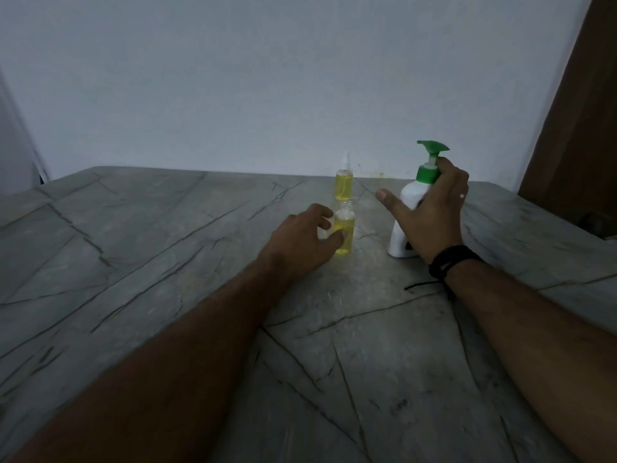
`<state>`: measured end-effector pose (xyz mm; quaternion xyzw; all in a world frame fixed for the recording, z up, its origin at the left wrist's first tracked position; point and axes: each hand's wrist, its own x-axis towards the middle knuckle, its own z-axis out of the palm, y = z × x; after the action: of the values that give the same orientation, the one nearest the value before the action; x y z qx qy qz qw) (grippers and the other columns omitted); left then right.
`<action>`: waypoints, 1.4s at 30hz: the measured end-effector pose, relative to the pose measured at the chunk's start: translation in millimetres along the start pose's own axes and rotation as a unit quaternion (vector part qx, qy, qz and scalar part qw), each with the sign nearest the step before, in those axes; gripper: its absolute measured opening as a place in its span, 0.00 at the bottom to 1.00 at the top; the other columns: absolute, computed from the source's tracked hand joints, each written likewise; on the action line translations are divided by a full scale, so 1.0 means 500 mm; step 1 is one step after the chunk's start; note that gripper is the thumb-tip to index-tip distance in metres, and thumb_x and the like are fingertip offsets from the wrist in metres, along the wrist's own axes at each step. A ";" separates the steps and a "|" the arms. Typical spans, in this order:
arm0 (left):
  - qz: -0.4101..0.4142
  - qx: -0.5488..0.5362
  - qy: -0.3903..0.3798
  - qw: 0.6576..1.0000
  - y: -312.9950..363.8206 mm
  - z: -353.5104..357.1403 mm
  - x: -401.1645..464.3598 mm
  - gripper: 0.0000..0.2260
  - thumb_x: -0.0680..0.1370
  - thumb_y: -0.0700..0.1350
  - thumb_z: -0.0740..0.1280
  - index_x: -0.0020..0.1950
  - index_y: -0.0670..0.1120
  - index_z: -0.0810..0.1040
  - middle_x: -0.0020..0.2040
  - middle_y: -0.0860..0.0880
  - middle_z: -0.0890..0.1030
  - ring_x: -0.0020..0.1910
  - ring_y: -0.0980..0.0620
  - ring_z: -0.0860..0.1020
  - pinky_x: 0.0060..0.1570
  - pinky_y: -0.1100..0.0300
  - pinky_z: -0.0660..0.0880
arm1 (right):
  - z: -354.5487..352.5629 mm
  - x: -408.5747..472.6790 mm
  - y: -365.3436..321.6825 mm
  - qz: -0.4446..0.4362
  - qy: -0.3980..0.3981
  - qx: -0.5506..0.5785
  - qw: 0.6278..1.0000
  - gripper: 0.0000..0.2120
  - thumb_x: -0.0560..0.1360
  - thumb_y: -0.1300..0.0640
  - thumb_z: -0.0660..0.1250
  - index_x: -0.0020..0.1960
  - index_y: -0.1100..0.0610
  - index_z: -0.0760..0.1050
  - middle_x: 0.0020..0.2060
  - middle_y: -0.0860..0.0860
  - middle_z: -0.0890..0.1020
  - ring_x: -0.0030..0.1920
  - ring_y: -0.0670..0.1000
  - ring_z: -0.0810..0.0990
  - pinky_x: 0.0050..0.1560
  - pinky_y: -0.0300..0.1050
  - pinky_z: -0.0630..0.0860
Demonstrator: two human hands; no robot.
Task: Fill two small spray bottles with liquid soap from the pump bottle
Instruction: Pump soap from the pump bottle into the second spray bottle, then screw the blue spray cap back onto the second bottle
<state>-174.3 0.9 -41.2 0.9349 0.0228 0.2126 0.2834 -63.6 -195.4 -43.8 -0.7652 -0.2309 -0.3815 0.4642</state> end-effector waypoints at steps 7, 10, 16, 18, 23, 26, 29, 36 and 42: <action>0.007 0.022 0.058 0.998 -0.020 -0.020 0.002 0.07 0.78 0.50 0.65 0.54 0.51 0.79 0.50 0.55 0.80 0.49 0.55 0.77 0.45 0.61 0.70 | 0.003 -0.015 0.011 0.036 -0.032 0.029 0.998 0.57 0.65 0.39 0.79 0.80 0.56 0.48 0.70 0.58 0.60 0.71 0.54 0.63 0.69 0.47 0.64; 0.017 0.045 0.025 0.999 -0.026 -0.023 0.001 0.08 0.78 0.50 0.63 0.54 0.56 0.80 0.50 0.57 0.80 0.50 0.55 0.76 0.49 0.56 0.74 | 0.002 -0.015 0.012 0.060 -0.047 0.029 0.997 0.64 0.62 0.36 0.79 0.81 0.55 0.42 0.72 0.57 0.58 0.73 0.55 0.62 0.71 0.48 0.63; 0.017 0.065 -0.040 0.997 -0.029 -0.021 0.001 0.10 0.77 0.57 0.63 0.53 0.58 0.80 0.53 0.55 0.81 0.53 0.53 0.75 0.55 0.50 0.74 | -0.005 -0.018 0.006 0.084 -0.026 0.031 0.996 0.58 0.68 0.30 0.70 0.81 0.55 0.43 0.73 0.58 0.58 0.75 0.57 0.59 0.72 0.49 0.61; 0.015 0.067 -0.046 0.997 -0.031 -0.022 0.002 0.12 0.75 0.60 0.63 0.52 0.58 0.80 0.52 0.55 0.81 0.53 0.53 0.76 0.56 0.48 0.75 | -0.007 -0.019 0.003 0.085 -0.017 0.026 0.996 0.53 0.70 0.28 0.64 0.81 0.56 0.44 0.73 0.59 0.59 0.74 0.58 0.59 0.73 0.54 0.61; 0.011 0.076 -0.057 0.995 -0.025 -0.028 0.002 0.20 0.68 0.69 0.64 0.49 0.57 0.79 0.46 0.56 0.80 0.49 0.54 0.77 0.51 0.49 0.77 | -0.018 -0.014 0.005 0.104 0.000 0.016 0.994 0.48 0.73 0.28 0.57 0.81 0.54 0.46 0.74 0.58 0.59 0.75 0.57 0.59 0.75 0.56 0.60; 0.011 0.099 -0.071 0.993 -0.024 -0.029 0.006 0.16 0.72 0.64 0.67 0.52 0.55 0.79 0.47 0.54 0.80 0.49 0.52 0.77 0.52 0.49 0.77 | -0.031 -0.004 0.000 0.131 0.032 0.023 0.991 0.48 0.73 0.27 0.56 0.82 0.54 0.46 0.76 0.57 0.56 0.76 0.56 0.57 0.75 0.54 0.58; 0.000 0.114 -0.074 0.991 -0.024 -0.034 0.009 0.14 0.74 0.61 0.67 0.55 0.56 0.77 0.48 0.53 0.79 0.51 0.51 0.77 0.54 0.49 0.76 | -0.055 0.022 -0.022 0.130 0.092 0.024 0.987 0.44 0.76 0.30 0.54 0.81 0.56 0.50 0.76 0.58 0.57 0.76 0.57 0.57 0.74 0.50 0.54; -0.045 0.062 -0.037 0.996 -0.030 -0.045 0.003 0.17 0.76 0.54 0.69 0.61 0.49 0.73 0.51 0.50 0.79 0.49 0.51 0.77 0.51 0.52 0.77 | -0.104 0.062 -0.179 -0.071 0.095 -0.006 0.993 0.32 0.74 0.45 0.69 0.72 0.60 0.66 0.66 0.59 0.67 0.67 0.54 0.67 0.67 0.46 0.65; -0.063 -0.061 0.128 0.988 -0.024 -0.047 0.010 0.12 0.72 0.47 0.73 0.52 0.45 0.78 0.47 0.49 0.77 0.43 0.53 0.75 0.37 0.61 0.70 | -0.052 -0.010 -0.249 -0.008 -0.151 0.027 0.988 0.37 0.73 0.48 0.74 0.76 0.57 0.61 0.68 0.56 0.66 0.68 0.55 0.68 0.69 0.52 0.70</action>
<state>-178.3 24.1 -28.3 0.8773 0.1047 0.3135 0.3479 -164.2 -161.1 26.0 -0.7993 -0.3145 -0.2593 0.4415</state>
